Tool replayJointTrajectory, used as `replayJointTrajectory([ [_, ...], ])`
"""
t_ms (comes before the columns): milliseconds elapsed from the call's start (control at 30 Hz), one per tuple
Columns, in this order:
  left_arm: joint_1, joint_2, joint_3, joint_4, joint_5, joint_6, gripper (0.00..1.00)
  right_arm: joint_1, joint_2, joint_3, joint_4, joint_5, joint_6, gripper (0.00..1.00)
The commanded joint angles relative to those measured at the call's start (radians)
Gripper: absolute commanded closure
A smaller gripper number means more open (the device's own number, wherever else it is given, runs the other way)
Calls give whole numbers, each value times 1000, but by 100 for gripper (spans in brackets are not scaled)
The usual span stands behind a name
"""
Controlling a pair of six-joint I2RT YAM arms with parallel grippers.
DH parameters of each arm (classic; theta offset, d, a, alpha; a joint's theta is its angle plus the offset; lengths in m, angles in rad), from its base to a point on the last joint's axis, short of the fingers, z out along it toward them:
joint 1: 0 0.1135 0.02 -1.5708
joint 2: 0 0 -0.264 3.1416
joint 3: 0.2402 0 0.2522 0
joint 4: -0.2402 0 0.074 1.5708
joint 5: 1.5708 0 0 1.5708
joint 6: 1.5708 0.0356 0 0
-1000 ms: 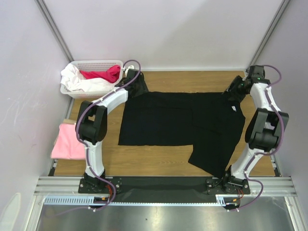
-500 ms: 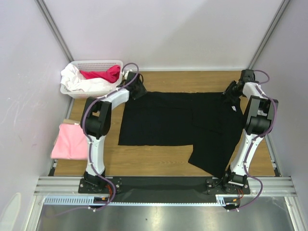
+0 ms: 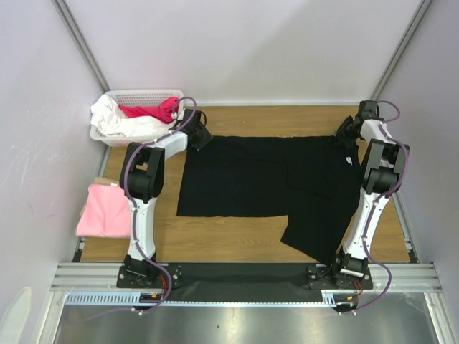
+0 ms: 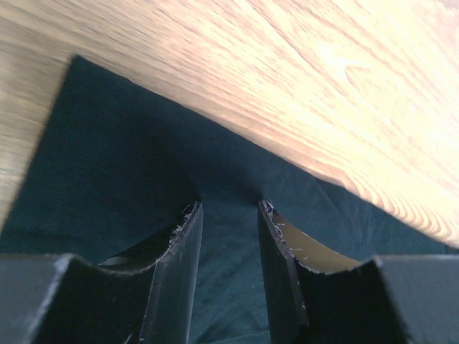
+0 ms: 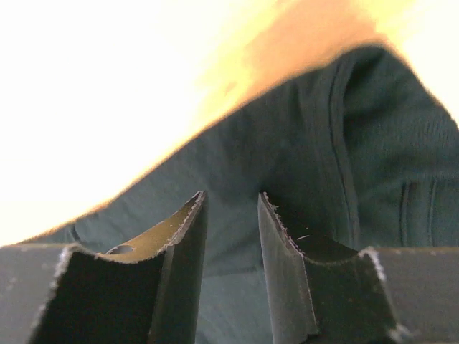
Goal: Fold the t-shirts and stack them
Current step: Fold the tshirt
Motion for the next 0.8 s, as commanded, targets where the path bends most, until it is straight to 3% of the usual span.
replayJointTrajectory([
  [0,27,26,40,-21,9,-50,58,-10,59,70,6,34,-14,60],
  [567,58,120,191,-45,36,-32,58,-8,234,374,-14,-23,-15,60],
  [767,55,-1,175,33,90,138,55,-11,177,549,-57,-126,-55,53],
])
